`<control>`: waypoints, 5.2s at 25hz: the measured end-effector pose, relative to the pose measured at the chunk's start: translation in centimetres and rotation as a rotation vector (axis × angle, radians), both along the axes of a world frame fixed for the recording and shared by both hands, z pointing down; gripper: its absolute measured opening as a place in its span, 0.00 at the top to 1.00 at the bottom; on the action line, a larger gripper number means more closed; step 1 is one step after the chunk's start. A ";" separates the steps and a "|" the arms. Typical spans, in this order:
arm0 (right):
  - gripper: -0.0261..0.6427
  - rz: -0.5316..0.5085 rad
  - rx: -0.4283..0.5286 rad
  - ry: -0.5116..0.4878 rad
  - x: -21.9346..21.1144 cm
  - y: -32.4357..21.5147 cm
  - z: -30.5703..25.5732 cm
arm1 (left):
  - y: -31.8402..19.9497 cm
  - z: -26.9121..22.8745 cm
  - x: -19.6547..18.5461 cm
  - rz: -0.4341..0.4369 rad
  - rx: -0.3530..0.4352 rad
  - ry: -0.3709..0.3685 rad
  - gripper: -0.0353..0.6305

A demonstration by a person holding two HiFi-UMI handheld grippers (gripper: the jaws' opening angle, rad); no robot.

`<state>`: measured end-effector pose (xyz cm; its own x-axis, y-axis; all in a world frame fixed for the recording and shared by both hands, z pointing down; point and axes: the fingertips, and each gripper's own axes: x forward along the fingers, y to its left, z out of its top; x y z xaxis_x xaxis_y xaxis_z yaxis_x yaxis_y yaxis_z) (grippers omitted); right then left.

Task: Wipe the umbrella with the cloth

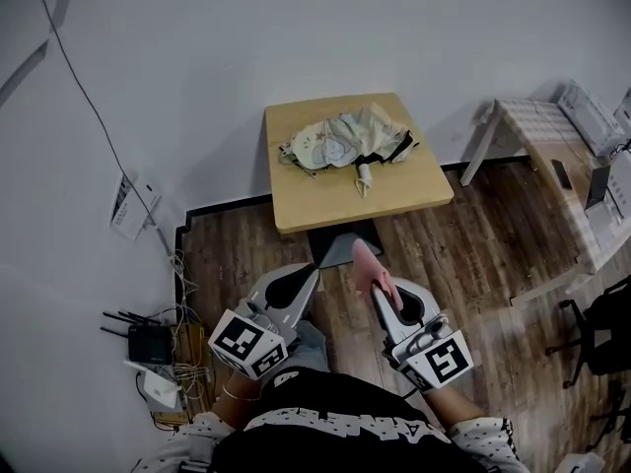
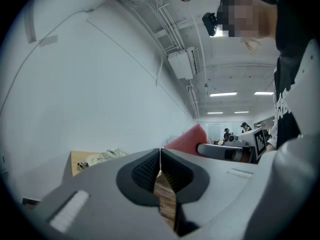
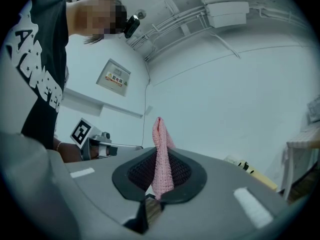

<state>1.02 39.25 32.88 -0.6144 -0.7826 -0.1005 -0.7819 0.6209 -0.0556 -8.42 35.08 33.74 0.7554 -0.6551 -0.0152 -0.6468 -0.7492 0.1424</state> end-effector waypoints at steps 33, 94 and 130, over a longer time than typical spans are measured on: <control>0.92 0.066 -0.089 0.067 -6.1 -20.0 2.1 | -21.0 4.0 -7.5 0.019 -0.077 0.009 0.94; 0.92 -0.281 -0.195 0.125 -1.6 -47.2 7.8 | -42.5 17.2 -5.0 -0.357 -0.378 -0.175 0.70; 0.92 -0.087 -0.191 0.398 -5.0 -51.8 11.4 | -45.3 21.7 -4.8 -0.104 -0.555 -0.111 0.94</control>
